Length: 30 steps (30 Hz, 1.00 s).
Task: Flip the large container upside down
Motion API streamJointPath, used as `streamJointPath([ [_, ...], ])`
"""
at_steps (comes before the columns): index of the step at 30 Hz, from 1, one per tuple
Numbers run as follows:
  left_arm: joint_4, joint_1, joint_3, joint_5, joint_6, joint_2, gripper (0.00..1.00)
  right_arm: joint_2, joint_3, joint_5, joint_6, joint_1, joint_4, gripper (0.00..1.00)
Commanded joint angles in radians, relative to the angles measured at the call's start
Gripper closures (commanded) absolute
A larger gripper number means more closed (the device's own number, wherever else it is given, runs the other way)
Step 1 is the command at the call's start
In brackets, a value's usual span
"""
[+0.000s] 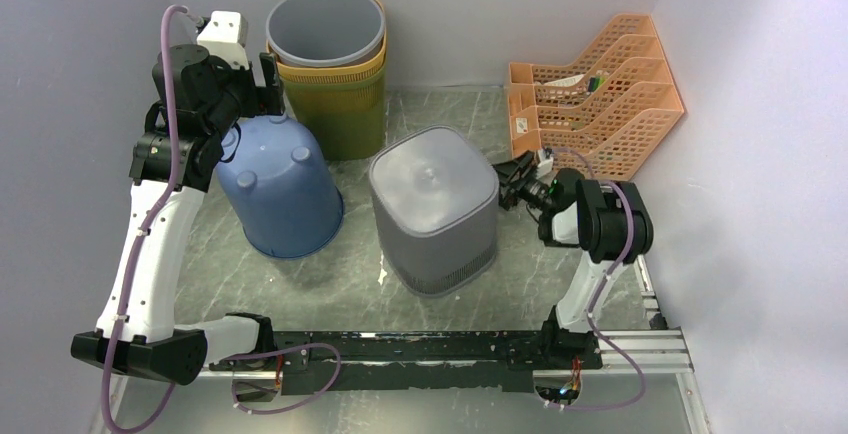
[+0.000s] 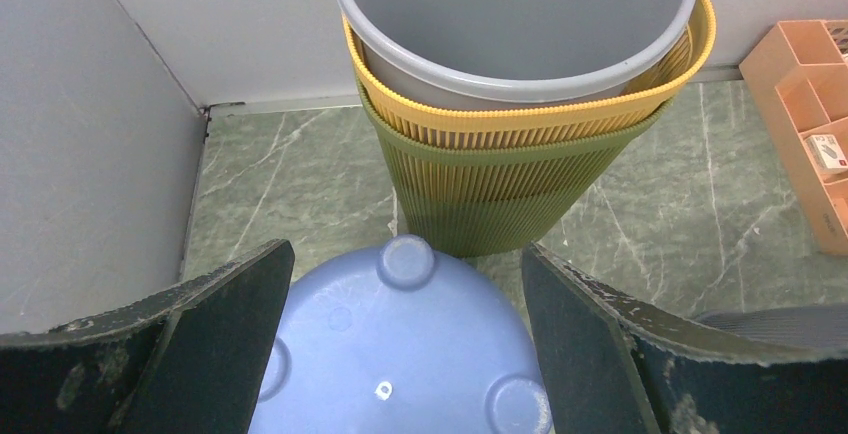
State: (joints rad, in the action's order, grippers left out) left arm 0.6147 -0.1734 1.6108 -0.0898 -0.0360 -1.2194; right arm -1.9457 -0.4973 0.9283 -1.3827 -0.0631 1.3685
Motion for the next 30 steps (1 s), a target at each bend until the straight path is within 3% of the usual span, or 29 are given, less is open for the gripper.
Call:
streamJointPath([
  [1, -0.005, -0.006, -0.001, -0.005, 0.02, 0.005, 0.04, 0.169, -0.15, -0.127, 0.5, -0.006, -0.639, 0.0],
  [3, -0.012, -0.006, -0.016, -0.009, 0.021, 0.006, 0.05, 0.22, -0.227, -0.213, 0.669, 0.0, -0.872, 0.0],
  [7, -0.031, -0.005, -0.035, 0.003, 0.013, 0.0, 0.05, 0.266, -0.3, -0.305, 0.802, 0.004, -1.076, 0.0],
  [15, -0.045, -0.006, -0.056, 0.012, 0.008, -0.009, 0.04, 0.492, -0.386, -0.519, 0.932, 0.017, -1.315, 0.0],
  [23, -0.071, -0.006, -0.095, 0.031, -0.017, 0.01, 0.04, 0.633, -0.679, -0.646, 1.065, 0.095, -1.566, 0.0],
  [30, -0.087, -0.007, -0.105, 0.044, -0.031, 0.012, 0.05, 0.61, -0.898, -0.704, 1.139, 0.322, -1.691, 0.0],
])
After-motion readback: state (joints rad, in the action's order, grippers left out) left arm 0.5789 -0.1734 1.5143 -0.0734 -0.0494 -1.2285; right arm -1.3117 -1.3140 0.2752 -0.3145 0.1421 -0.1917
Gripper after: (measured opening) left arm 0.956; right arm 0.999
